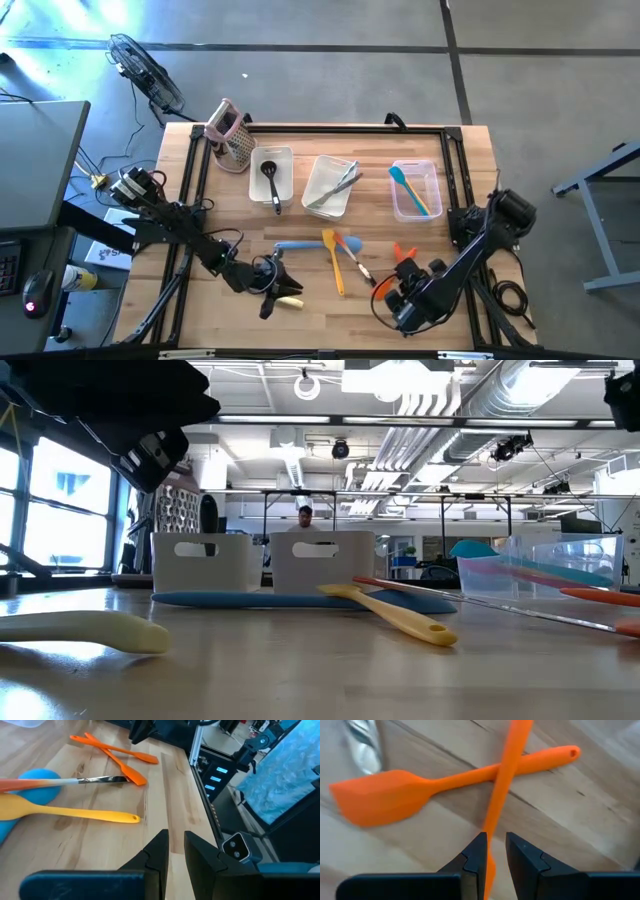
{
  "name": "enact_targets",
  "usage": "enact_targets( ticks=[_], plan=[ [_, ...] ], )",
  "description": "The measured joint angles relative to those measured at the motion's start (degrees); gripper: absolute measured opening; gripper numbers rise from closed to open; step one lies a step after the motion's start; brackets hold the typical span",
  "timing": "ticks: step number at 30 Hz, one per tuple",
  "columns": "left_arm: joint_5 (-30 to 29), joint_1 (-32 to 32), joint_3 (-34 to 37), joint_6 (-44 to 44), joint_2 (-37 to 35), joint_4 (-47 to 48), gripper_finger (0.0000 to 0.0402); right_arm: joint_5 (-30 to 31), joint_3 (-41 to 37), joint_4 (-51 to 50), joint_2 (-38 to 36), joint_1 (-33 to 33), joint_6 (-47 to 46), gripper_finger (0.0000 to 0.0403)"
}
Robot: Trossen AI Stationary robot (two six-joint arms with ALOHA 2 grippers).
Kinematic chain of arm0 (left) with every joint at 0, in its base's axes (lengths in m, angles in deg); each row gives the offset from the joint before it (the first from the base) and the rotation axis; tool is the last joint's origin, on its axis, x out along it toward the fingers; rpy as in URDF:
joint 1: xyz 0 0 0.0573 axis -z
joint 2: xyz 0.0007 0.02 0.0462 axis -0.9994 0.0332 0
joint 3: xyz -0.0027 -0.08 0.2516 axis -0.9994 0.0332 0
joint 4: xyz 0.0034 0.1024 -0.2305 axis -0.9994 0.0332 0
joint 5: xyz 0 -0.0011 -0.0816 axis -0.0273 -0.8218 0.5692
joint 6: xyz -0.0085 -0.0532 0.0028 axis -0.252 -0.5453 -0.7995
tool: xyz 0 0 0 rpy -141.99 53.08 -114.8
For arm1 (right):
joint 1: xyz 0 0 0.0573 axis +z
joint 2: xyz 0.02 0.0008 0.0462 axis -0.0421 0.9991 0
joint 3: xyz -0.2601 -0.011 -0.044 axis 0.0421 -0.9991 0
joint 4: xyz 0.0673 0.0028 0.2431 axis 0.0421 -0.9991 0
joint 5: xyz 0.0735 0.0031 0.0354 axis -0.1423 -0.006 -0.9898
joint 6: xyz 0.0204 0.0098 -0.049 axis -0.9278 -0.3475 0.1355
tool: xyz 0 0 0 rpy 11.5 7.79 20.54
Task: Pick & Place Kitchen Items
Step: Put the right orange spatula into the transparent bin
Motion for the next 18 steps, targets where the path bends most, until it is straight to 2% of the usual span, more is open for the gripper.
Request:
enact_targets(
  ticks=[18],
  plan=[
    [-1.8, 0.0, 0.0, 1.9, 0.0, 0.1, 0.0057, -0.8, 0.0, 1.4, 2.4, -0.2, 0.4, 0.0064]
  ],
)
